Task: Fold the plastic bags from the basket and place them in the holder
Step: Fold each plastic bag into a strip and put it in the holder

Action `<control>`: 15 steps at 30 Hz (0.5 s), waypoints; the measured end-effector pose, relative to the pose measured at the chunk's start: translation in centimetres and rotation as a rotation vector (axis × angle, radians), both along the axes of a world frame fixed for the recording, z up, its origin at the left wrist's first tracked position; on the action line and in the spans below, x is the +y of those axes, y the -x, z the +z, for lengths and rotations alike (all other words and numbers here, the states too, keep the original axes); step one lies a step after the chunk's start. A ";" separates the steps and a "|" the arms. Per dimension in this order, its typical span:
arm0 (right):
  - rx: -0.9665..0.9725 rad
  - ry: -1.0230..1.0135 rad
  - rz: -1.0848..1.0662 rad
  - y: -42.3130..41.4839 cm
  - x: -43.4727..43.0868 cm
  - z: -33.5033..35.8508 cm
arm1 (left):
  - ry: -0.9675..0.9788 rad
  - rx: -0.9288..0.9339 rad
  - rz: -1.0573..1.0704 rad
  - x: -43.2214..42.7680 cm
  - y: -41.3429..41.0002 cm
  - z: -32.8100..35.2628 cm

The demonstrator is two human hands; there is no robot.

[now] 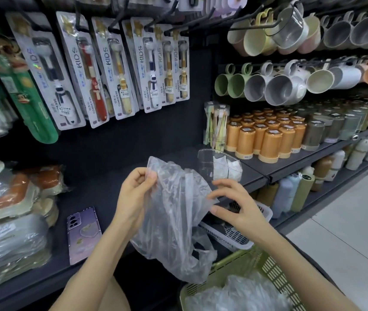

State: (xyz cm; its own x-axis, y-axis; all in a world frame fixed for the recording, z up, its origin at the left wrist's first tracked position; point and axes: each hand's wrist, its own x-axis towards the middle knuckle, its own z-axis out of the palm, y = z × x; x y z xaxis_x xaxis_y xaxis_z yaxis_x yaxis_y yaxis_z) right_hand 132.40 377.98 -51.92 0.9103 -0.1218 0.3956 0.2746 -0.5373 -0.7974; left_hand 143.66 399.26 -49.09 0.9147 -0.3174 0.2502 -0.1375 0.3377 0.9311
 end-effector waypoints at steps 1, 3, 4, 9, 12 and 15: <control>-0.006 -0.001 -0.004 -0.4 0.3 0.1 | 0.008 0.006 0.006 0.3 -0.1 0.0; -0.014 0.013 0.001 -1.0 0.9 0.3 | 0.014 0.023 0.019 0.8 -0.4 0.0; -0.016 0.028 0.007 -1.1 1.0 0.3 | 0.020 0.037 0.022 1.1 -0.5 -0.1; 0.016 0.032 0.050 -0.9 0.1 0.4 | 0.093 0.114 0.010 2.8 -1.7 -0.3; 0.088 0.053 0.080 -0.2 -1.6 0.6 | 0.046 0.078 -0.035 3.0 -1.9 -0.5; 0.107 0.024 0.094 0.3 -3.4 0.7 | -0.014 0.044 -0.129 2.9 -1.8 -0.6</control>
State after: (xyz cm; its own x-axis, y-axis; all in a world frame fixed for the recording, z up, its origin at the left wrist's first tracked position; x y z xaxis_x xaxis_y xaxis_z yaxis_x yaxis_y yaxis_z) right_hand 132.14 374.57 -51.19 0.9545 -0.0260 0.2971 0.2383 -0.5325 -0.8122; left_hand 145.50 402.15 -49.68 0.8763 -0.4358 0.2055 -0.0529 0.3369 0.9400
